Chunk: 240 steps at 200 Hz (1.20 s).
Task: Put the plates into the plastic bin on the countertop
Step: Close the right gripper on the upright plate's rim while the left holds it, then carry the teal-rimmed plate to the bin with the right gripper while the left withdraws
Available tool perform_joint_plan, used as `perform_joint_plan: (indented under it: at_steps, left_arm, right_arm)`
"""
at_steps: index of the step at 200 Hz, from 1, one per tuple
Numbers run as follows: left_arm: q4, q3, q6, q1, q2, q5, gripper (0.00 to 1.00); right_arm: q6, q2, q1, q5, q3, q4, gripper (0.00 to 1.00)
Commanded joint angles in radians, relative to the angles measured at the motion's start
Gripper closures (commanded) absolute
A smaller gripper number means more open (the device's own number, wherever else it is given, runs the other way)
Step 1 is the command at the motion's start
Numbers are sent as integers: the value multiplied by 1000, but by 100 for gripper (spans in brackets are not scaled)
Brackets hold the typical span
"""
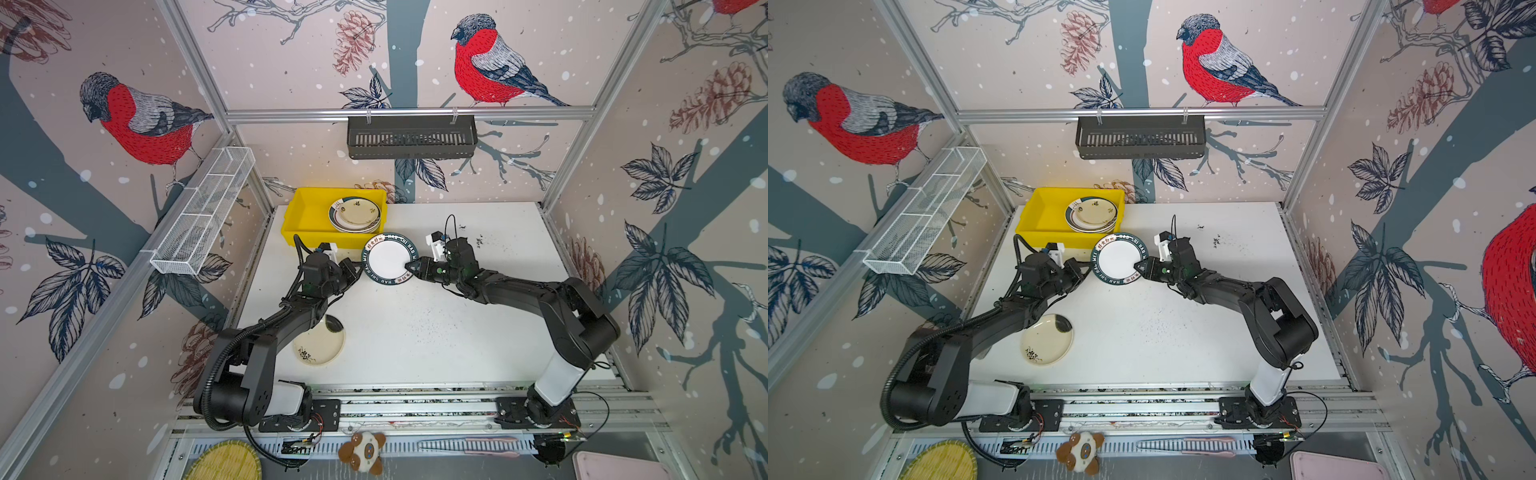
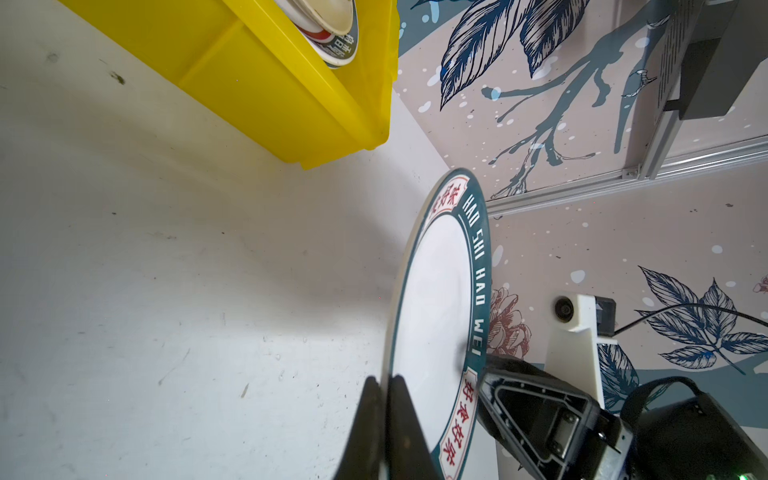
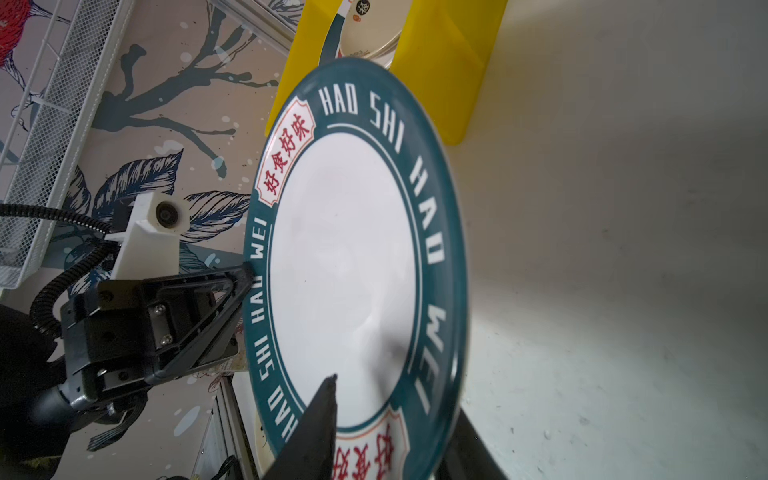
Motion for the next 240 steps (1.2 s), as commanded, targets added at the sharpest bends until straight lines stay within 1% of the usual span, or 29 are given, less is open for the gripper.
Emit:
perform_joint_plan:
  at_steps: [1,12,35,57,79,87,103,124,126,129,131,132,133,136,170,196,240]
  left_arm:
    - [77,12,34,-3,3,18,100]
    - [74,9,40,-3,2,18,100]
    - [72,3,53,-3,5,18,100]
    - [77,-2,61,-3,10,14,100]
    - [81,-1,74,-3,19,16,100]
    - [77,1,78,-3,22,12,99]
    - [79,2,85,-3,25,3,78]
    - [64,10,102,-3,23,-13,45]
    - [62,12,104,-4,23,-14,39]
    - [57,13,105,-3,21,-19,28]
    - [53,14,108,-3,20,-21,17]
    - [52,14,109,-3,20,-22,10]
    - [51,15,110,-3,19,-24,6]
    - [45,17,114,-3,17,-27,3]
    - [-45,36,151,2,-17,-90,2]
    - [-43,6,155,25,-76,-113,2]
    - [-55,-55,178,67,-186,-165,2]
  right_arm:
    - [24,11,5,-2,17,49,70]
    - [29,14,6,1,20,51,74]
    - [35,23,9,9,28,47,86]
    - [44,30,11,5,31,43,88]
    - [46,24,11,6,25,41,95]
    - [46,24,11,8,24,42,96]
    - [46,27,11,8,32,33,97]
    - [45,30,11,8,54,12,98]
    - [42,29,12,10,56,8,98]
    - [40,28,14,13,60,3,98]
    - [38,27,15,17,62,-2,98]
    - [37,26,14,19,63,-3,98]
    - [35,26,15,20,64,-6,98]
    - [32,24,18,28,68,-14,98]
    - [9,15,29,76,98,-59,99]
    - [-6,34,35,82,126,-72,99]
    - [-50,73,39,122,221,-122,99]
